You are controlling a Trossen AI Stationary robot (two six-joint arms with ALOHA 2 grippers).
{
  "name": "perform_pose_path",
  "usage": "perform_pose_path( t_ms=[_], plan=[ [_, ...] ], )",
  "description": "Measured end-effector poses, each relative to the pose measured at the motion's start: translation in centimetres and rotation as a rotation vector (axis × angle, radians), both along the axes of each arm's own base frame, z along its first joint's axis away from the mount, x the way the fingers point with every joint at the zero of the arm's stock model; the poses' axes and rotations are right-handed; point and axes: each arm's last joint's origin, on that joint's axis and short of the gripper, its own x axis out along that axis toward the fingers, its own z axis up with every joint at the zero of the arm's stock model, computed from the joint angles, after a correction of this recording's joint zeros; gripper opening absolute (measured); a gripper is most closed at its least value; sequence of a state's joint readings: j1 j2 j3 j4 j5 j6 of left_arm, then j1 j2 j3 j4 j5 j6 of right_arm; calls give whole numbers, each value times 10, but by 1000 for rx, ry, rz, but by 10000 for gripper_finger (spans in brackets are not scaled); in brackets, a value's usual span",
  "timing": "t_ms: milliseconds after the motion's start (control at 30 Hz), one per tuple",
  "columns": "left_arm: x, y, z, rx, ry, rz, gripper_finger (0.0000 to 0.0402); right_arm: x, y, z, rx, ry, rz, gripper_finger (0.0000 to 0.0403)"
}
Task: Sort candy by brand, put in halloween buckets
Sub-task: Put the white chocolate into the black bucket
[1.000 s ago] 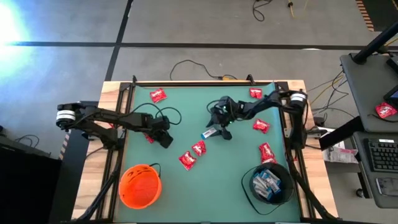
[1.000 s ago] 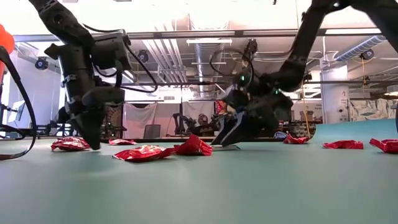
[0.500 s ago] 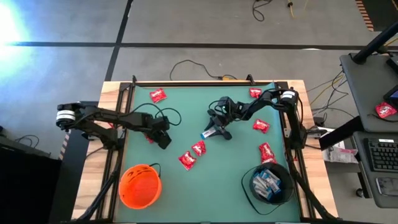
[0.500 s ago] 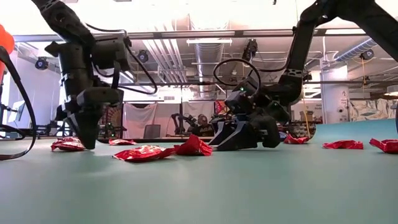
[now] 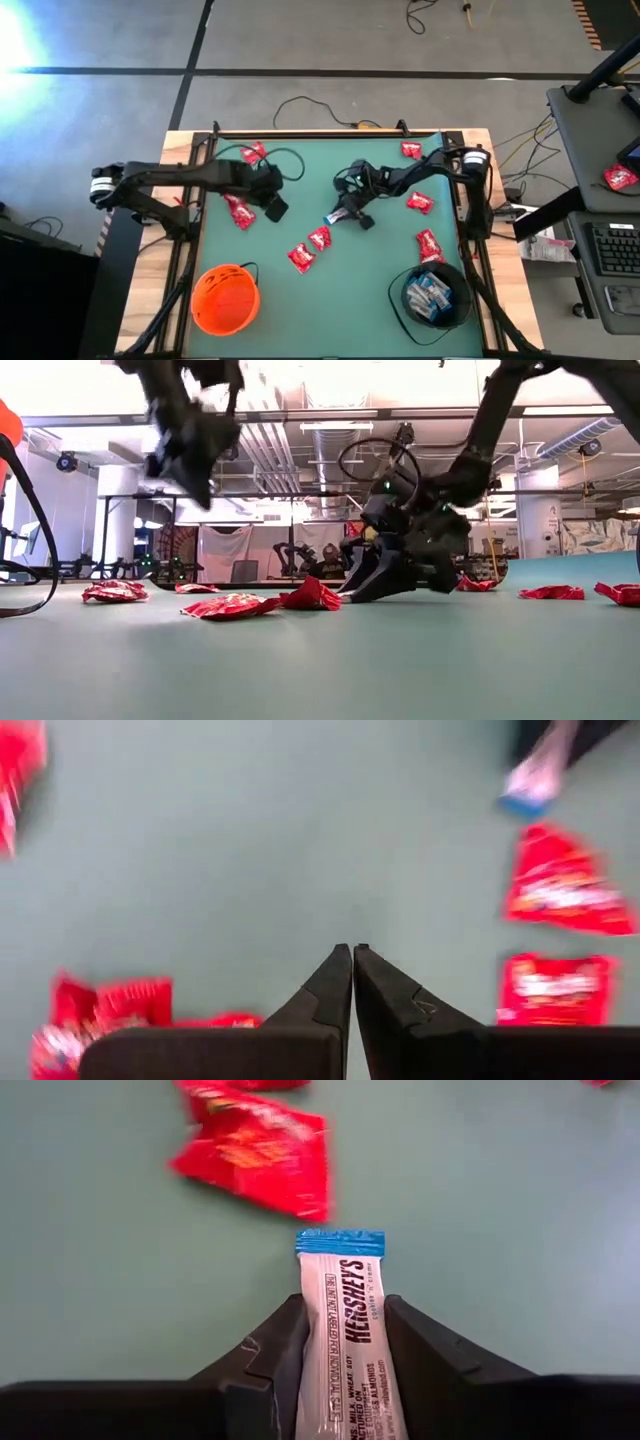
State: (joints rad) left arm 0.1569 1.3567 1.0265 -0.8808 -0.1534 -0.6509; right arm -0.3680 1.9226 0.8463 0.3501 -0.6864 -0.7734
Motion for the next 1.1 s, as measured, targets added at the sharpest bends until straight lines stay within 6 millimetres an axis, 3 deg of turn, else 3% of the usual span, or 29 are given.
perform_pose_path(
  t_ms=[67, 200, 300, 433, 700, 933, 1100],
  plan=[
    [5, 1, 21, 55, -38, -51, 0, -2, 11, 19, -24, 12, -1, 121],
    [6, 4, 53, 186, -86, -90, 0, -6, 43, 76, -192, -42, 21, 115],
    [-3, 5, 68, 266, -106, -79, 0, -18, 79, 105, -262, -29, 79, 111],
    [-17, 4, 81, 341, -156, -98, 0, -36, 125, 143, -221, -52, 39, 115],
    [-46, -1, 90, 374, -210, -116, 0, -76, 200, 179, -82, 32, -133, 111],
    [-53, 2, 102, 589, -182, -147, 0, -103, 240, 220, 69, 384, -376, 110],
    [-51, 6, 100, 710, -54, -201, 0, -124, 276, 252, 225, 604, -505, 107]
  ],
)
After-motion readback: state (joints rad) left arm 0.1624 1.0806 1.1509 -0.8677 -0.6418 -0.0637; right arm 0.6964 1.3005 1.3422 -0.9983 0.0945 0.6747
